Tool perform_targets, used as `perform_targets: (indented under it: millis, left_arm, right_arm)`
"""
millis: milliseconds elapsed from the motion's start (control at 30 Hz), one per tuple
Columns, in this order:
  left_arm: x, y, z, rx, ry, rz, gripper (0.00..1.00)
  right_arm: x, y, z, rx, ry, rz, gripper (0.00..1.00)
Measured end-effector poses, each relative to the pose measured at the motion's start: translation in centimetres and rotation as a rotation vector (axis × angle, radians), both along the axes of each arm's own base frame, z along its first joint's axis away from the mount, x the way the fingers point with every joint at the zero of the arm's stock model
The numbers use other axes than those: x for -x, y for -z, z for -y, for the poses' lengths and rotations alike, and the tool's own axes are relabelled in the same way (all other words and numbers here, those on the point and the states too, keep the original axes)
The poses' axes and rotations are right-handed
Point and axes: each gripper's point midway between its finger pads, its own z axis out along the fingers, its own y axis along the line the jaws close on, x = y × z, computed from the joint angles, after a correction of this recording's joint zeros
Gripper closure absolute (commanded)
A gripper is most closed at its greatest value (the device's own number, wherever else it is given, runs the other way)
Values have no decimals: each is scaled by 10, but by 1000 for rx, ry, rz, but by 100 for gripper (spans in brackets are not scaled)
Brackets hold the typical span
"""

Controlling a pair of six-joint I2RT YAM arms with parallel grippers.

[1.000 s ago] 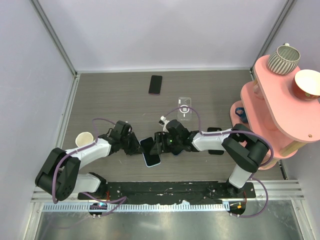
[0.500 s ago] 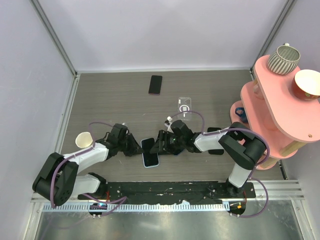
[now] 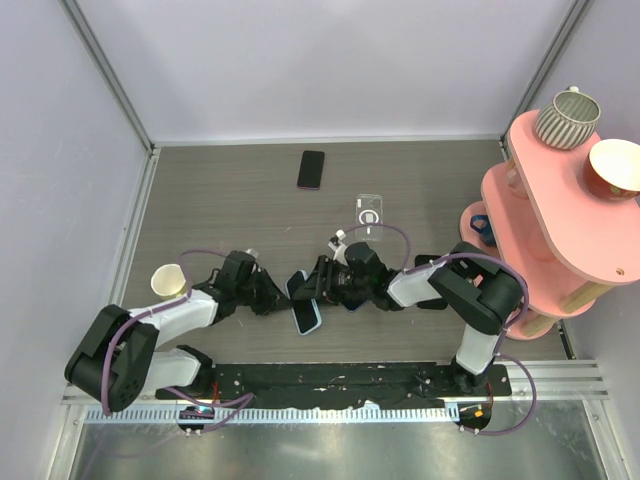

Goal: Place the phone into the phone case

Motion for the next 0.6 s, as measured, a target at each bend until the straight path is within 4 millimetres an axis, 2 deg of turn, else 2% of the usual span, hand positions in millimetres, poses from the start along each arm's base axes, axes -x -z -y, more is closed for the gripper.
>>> perform_targets:
  millis: [100, 267, 367, 400, 467, 500, 600]
  left_arm:
    - [3, -1, 3, 10, 15, -6, 89]
    - [10, -1, 6, 14, 38, -21, 88]
    - [13, 1, 4, 4, 43, -34, 88]
    - [14, 1, 4, 0, 45, -37, 88]
    - [16, 2, 2, -7, 47, -43, 88]
    - [17, 2, 2, -10, 51, -44, 89]
    - [17, 0, 2, -20, 59, -44, 89]
  right_arm:
    - [3, 2, 3, -9, 0, 4, 55]
    - [10, 12, 13, 23, -4, 1, 57]
    - [12, 11, 16, 42, -14, 20, 67]
    - [13, 11, 17, 50, -17, 30, 76]
    - [12, 10, 20, 68, -18, 49, 85]
    - [12, 10, 22, 78, -20, 58, 93]
    - [14, 14, 27, 115, -26, 72, 99]
